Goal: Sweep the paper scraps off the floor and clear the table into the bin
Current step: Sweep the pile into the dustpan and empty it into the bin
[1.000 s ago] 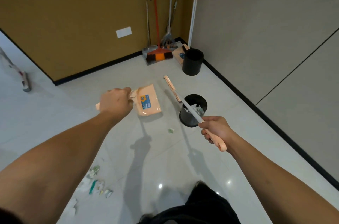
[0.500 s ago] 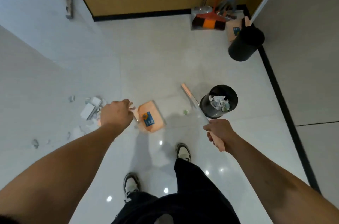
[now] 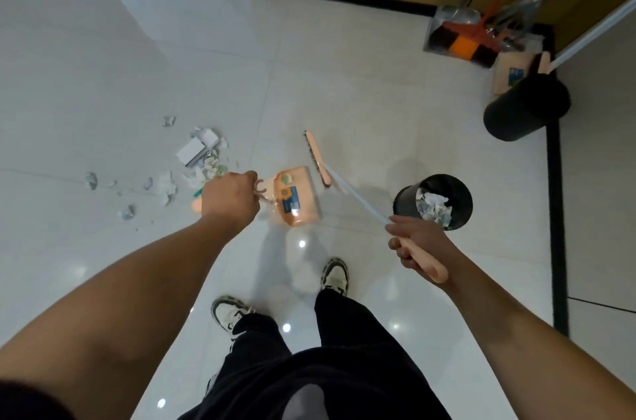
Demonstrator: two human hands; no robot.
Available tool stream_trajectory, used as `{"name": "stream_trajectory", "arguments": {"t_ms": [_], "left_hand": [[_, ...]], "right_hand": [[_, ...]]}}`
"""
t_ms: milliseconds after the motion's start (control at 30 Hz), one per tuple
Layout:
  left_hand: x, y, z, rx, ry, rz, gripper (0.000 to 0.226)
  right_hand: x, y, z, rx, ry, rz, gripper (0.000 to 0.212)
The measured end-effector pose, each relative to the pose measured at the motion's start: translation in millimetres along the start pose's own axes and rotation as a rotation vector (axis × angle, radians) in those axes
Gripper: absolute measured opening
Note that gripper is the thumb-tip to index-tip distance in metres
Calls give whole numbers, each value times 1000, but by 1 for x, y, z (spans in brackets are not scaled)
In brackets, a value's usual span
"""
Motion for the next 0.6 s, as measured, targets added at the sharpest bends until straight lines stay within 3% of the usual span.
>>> {"name": "stream_trajectory", "arguments": {"t_ms": [300, 600], "left_hand": [[-16, 82, -127, 421, 235, 45, 7], [-50, 213, -292, 911, 363, 9, 9]], "right_hand": [[-106, -19, -9, 96, 297, 99, 8], [-263, -26, 36, 80, 631, 11, 10]]}}
Point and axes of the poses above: each hand's wrist, its own y-axis away from the middle knuckle, its own x-axis out of the back of the hand, z = x × y, the point moved 4 cm from there along -y, towards the middle knuckle, and after that the axes turned 4 degrees about -y, right-handed, at the moved point
